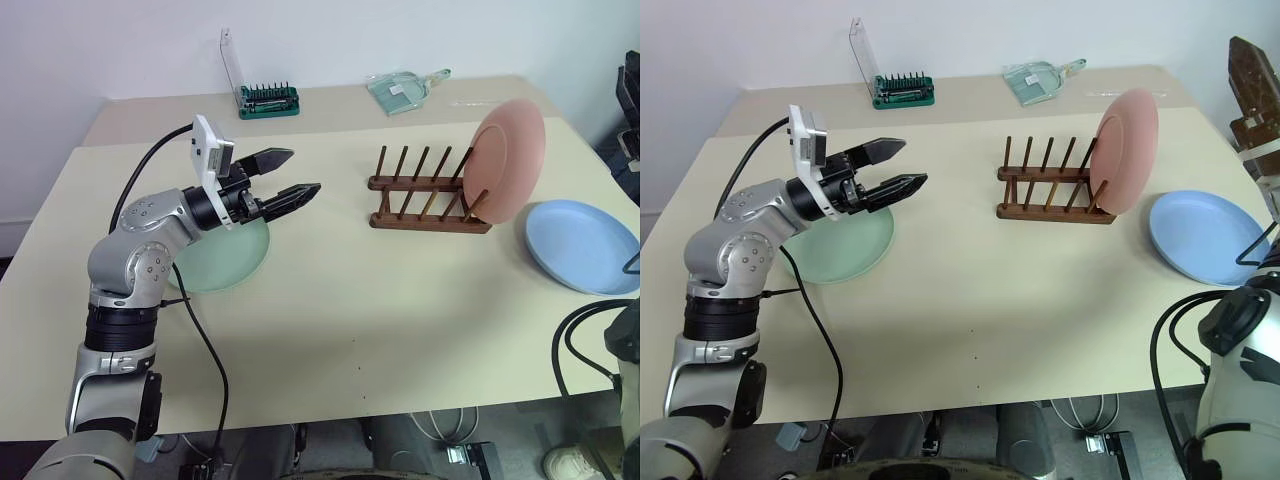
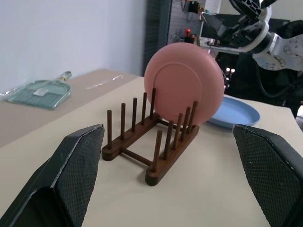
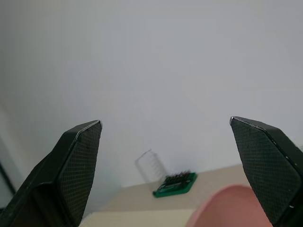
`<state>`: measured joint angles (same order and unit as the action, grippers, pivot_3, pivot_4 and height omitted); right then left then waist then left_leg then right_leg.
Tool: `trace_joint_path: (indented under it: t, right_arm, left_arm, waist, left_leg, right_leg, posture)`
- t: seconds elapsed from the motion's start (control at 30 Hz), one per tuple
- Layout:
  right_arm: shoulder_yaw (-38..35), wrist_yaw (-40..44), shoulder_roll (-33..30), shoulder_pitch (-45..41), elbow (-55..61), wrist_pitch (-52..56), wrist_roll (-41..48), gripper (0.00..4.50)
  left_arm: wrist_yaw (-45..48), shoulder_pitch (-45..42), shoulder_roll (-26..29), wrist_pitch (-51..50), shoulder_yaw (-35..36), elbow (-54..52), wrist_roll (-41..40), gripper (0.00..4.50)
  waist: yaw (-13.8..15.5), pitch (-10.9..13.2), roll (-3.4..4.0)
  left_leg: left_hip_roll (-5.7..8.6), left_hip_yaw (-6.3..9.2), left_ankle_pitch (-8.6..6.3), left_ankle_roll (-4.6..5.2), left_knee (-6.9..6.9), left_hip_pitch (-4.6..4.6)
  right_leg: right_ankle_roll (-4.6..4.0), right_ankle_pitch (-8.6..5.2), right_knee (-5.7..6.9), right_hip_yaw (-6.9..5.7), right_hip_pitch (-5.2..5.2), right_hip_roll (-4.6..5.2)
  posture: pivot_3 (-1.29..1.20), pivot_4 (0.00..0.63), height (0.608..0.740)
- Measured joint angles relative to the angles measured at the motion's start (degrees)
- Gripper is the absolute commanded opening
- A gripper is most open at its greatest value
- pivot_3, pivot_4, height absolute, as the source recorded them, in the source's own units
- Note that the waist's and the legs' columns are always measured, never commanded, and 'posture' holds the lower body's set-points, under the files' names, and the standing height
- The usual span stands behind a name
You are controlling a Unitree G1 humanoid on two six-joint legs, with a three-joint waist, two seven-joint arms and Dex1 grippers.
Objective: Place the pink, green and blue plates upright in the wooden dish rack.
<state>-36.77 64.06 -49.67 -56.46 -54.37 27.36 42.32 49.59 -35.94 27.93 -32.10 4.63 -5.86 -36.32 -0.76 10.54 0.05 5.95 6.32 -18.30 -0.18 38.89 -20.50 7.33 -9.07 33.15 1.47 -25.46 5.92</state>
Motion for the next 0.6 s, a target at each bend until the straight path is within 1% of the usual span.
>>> trace_joint_path:
  t: [0.03,0.1,0.13,0.2,0.27,0.37,0.43,0.5,0.53,0.57,0.6]
  right_arm:
    - [-0.3,-0.1,0.0,0.3,0.9,-0.2,0.2,4.42]
    - [-0.6,0.9,-0.1,1.5,5.8,3.4,2.2,4.42]
    - [-0.2,2.2,-0.1,3.6,10.9,5.7,3.6,4.42]
    - [1.7,5.3,0.0,10.4,25.0,10.1,6.6,4.42]
    - [3.5,6.4,0.9,17.1,37.8,12.6,9.0,4.42]
    - [6.4,7.5,2.5,23.3,50.1,15.7,12.4,4.42]
    - [8.3,8.5,2.6,25.6,54.9,15.9,13.0,4.42]
    - [10.6,8.9,3.7,26.8,58.9,14.1,12.6,4.42]
    - [11.5,9.0,4.1,26.8,59.6,13.3,12.4,4.42]
    - [13.0,9.1,4.8,26.8,60.5,12.2,11.9,4.42]
    - [13.8,9.2,5.1,26.9,60.9,11.8,11.7,4.42]
  left_arm:
    - [0.1,0.0,0.0,0.0,0.0,0.0,0.2,4.5]
    - [0.6,0.1,0.6,0.6,-0.2,0.0,1.0,4.5]
    - [1.3,0.2,1.5,1.3,-0.7,0.1,1.5,4.5]
    - [2.8,0.4,4.4,1.8,-0.6,1.4,2.5,4.5]
    - [3.9,0.2,7.5,2.1,-0.4,3.8,3.2,4.5]
    - [4.4,-1.8,12.8,-2.0,0.0,10.8,4.5,4.5]
    - [3.0,-4.0,15.8,-6.1,0.2,15.8,6.0,4.5]
    - [0.1,-7.0,19.5,-10.2,-0.7,21.3,9.9,4.5]
    - [-0.7,-8.2,20.6,-12.5,-1.0,22.8,10.8,4.5]
    - [-2.0,-10.6,21.6,-17.2,-1.1,25.5,11.1,4.5]
    - [-2.6,-11.5,21.9,-18.9,-0.9,26.3,11.3,4.5]
  waist:
    - [0.0,0.0,0.01]
    - [0.0,0.0,0.01]
    - [0.0,0.0,0.01]
    - [0.0,0.0,0.02]
    - [-0.1,0.0,0.04]
    - [0.0,0.0,0.05]
    - [0.0,0.0,0.05]
    - [0.0,0.0,0.02]
    - [0.0,0.0,0.02]
    - [0.1,0.0,-0.02]
    - [0.1,0.0,-0.03]
  left_leg:
    - [0.0,0.0,0.0,0.0,0.0,-0.01]
    - [-0.01,0.0,0.0,0.0,0.0,-0.01]
    - [-0.03,0.03,0.0,0.0,-0.02,-0.02]
    - [-0.07,0.05,-0.01,0.0,-0.04,-0.01]
    - [-0.07,0.05,-0.06,0.08,-0.01,0.02]
    - [-0.05,0.03,-0.16,0.26,0.12,0.04]
    - [-0.04,0.05,-0.16,0.27,0.14,0.05]
    - [-0.03,0.05,-0.16,0.27,0.15,0.05]
    - [-0.01,0.05,-0.15,0.26,0.15,0.04]
    - [-0.01,0.07,-0.15,0.26,0.16,0.02]
    - [-0.01,0.1,-0.15,0.25,0.16,0.01]
  right_leg:
    - [0.0,0.0,0.0,0.0,-0.01,0.0]
    - [0.0,0.0,0.0,0.0,-0.02,0.0]
    - [-0.01,-0.01,0.0,-0.01,-0.03,-0.01]
    - [-0.01,-0.01,0.02,-0.01,-0.06,-0.04]
    - [-0.01,-0.01,0.05,-0.01,-0.03,-0.04]
    - [0.0,0.0,0.17,-0.01,-0.02,-0.03]
    - [0.0,0.0,0.19,-0.02,-0.02,-0.04]
    - [0.01,0.0,0.17,-0.03,0.0,-0.04]
    - [0.01,0.0,0.17,-0.02,-0.01,-0.03]
    - [0.02,0.0,0.17,-0.03,-0.01,-0.03]
    - [0.01,0.0,0.15,-0.04,-0.01,-0.03]
  posture:
    - [0.0,0.15,0.74]
    - [0.0,0.15,0.74]
    - [0.0,0.15,0.74]
    - [0.0,0.15,0.74]
    - [0.0,0.15,0.74]
    - [0.0,0.15,0.74]
    - [0.0,0.15,0.74]
    - [0.0,0.15,0.74]
    - [0.0,0.15,0.74]
    - [0.0,0.15,0.74]
    - [0.0,0.15,0.74]
